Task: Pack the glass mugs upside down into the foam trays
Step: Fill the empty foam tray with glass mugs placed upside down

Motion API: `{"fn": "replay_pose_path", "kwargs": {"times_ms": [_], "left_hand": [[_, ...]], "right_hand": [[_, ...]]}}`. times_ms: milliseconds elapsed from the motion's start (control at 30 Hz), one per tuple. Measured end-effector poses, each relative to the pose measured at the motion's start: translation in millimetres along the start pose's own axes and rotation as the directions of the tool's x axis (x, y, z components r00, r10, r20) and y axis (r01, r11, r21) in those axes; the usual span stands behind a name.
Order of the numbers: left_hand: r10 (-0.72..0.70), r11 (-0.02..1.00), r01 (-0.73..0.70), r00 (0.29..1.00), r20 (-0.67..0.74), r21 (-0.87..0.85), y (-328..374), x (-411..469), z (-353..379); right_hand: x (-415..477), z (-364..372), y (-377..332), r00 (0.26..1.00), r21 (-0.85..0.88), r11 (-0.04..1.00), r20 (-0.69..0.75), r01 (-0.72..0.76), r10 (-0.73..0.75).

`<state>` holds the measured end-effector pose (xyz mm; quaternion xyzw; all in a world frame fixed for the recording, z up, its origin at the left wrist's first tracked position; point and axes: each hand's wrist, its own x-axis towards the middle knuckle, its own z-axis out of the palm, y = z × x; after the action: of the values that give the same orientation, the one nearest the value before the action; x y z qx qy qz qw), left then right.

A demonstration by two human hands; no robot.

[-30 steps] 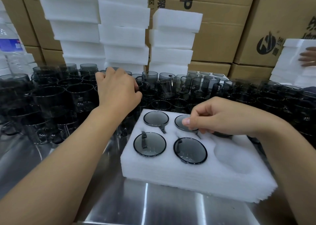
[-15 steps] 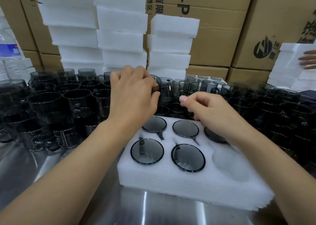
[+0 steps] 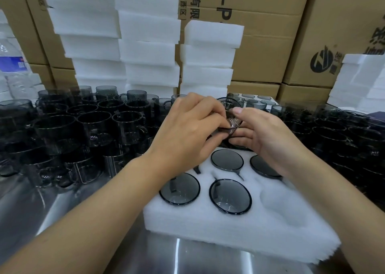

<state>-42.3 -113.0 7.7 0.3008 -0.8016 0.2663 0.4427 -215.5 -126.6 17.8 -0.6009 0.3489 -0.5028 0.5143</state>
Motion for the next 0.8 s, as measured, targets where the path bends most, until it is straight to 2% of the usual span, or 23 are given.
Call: {"fn": "replay_pose_path", "kwargs": {"times_ms": [167, 333, 467, 633, 800], "left_hand": [[-0.155, 0.978, 0.166, 0.983, 0.095, -0.124, 1, -4, 3], [-0.319, 0.890, 0.360, 0.930, 0.183, -0.279, 2, -6, 3], [-0.359, 0.846, 0.432, 0.894, 0.267, -0.311, 0, -7, 6], [-0.377, 0.801, 0.503, 0.845, 0.379, -0.325, 0, -8, 9], [-0.380, 0.769, 0.528, 0.831, 0.405, -0.361, -1, -8, 10]], "right_hand": [[-3, -2, 8, 0.999, -0.009, 1.000, -0.035, -0.012, 0.012], [-6, -2, 7, 0.999, 0.028, 1.000, -0.032, 0.005, -0.004], [-5, -6, 6, 1.000, 0.096, 0.995, -0.027, 0.017, -0.014], [-8, -8, 5, 0.999, 0.102, 0.994, -0.049, 0.027, -0.022], [-14, -8, 3, 0.997, 0.108, 0.992, -0.056, 0.067, -0.062]]}}
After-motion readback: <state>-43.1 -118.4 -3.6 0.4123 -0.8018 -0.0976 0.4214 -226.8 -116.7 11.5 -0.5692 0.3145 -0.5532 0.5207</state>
